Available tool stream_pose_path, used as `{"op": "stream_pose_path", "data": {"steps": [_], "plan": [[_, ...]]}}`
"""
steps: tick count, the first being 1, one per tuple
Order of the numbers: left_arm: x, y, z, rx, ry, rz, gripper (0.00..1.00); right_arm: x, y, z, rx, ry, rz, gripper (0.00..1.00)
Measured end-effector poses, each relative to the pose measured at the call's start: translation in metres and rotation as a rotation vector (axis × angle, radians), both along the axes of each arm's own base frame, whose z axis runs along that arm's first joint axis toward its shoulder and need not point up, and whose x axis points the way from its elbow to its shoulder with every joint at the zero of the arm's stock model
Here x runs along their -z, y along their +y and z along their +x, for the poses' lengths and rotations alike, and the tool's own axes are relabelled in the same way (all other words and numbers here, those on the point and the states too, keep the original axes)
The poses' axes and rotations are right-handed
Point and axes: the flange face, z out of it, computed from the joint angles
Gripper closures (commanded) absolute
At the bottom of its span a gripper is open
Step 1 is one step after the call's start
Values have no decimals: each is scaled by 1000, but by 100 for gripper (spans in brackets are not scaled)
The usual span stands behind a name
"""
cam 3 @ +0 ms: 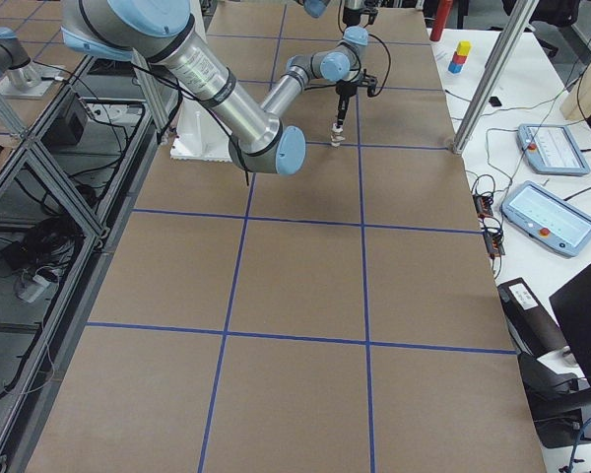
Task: Assemble PPR valve and pipe with both arms
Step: 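Open the right gripper and withdraw it away from the valve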
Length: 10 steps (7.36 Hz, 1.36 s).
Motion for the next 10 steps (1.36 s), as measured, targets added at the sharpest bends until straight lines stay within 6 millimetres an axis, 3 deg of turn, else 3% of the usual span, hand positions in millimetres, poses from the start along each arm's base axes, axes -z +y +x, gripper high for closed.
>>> {"op": "stream_pose_path", "data": {"steps": [2, 4, 5, 7, 9, 10], "plan": [[0, 0, 0, 2, 0, -2, 1, 4, -3, 3, -6, -11, 4, 1], [2, 0, 0, 2, 3, -2, 1, 8, -7, 27, -18, -56, 18, 1], [5, 1, -1, 1, 9, 1, 1, -7, 0, 58, -26, -84, 25, 1], [8, 11, -20, 14, 21, 17, 1, -71, 26, 151, -54, -114, 52, 1], [-2, 38, -71, 49, 22, 50, 1, -140, 27, 242, -29, -99, 91, 1], [-15, 55, -103, 50, 11, 83, 1, -188, 19, 292, 11, -75, 118, 1]]}}
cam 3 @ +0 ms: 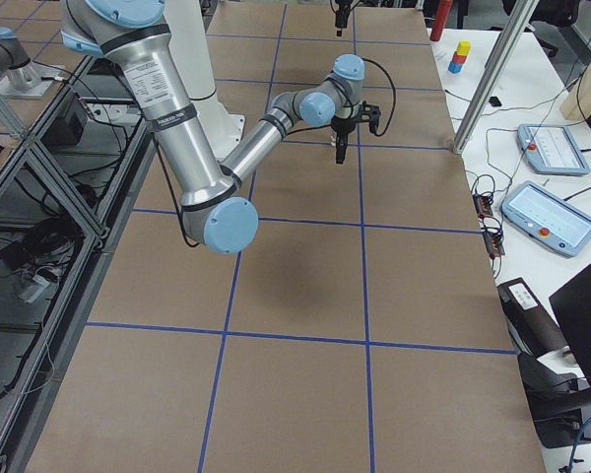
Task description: Assemble PPR valve and pipe with both arms
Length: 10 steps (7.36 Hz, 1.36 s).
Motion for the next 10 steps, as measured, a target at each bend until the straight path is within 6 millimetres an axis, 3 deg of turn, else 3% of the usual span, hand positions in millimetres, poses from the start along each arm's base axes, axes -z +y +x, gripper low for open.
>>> {"op": "stream_pose_path", "data": {"steps": [1, 3, 5, 7, 10], "plan": [[-16, 13, -32, -1, -17, 33, 1, -54, -5, 58, 34, 31, 25, 1], [-50, 25, -84, -19, -67, 62, 1, -154, 10, 178, 60, 60, 26, 1], [-71, 27, -115, -47, -109, 36, 1, -217, 32, 258, 98, 80, 70, 1], [-91, 28, -131, -59, -123, 20, 1, -245, 47, 293, 100, 89, 76, 1], [-119, 27, -135, -66, -129, -23, 1, -252, 58, 306, 85, 87, 71, 1]]}}
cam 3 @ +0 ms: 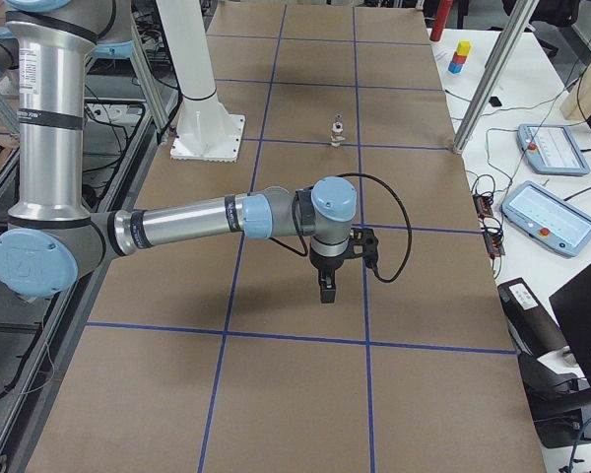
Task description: Assemble PPR valve and pipe with both arms
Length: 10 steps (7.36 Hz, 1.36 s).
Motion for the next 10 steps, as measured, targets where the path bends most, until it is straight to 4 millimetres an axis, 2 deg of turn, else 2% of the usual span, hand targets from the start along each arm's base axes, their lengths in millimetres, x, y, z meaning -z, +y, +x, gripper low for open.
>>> {"op": "stream_pose_path", "data": {"steps": [4, 10], "plan": [[9, 0, -2, -11, 3, 33, 1, 2, 16, 11, -26, -10, 0, 1], [14, -1, -2, -1, 1, 28, 0, 8, 13, 11, -105, -3, -59, 1]]}}
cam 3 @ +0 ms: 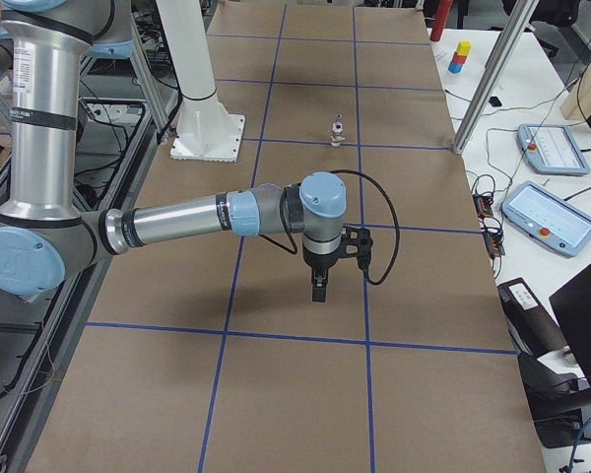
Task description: Assemble PPR valve and pipe with both arms
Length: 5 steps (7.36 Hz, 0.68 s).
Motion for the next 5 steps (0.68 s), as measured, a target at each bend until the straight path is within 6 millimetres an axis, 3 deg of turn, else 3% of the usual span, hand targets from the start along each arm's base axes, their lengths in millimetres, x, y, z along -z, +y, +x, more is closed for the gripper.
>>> {"op": "stream_pose_path", "data": {"steps": [5], "plan": [[10, 5, -1, 1, 6, 19, 0, 2, -1, -2, 3, -3, 4, 1]]}}
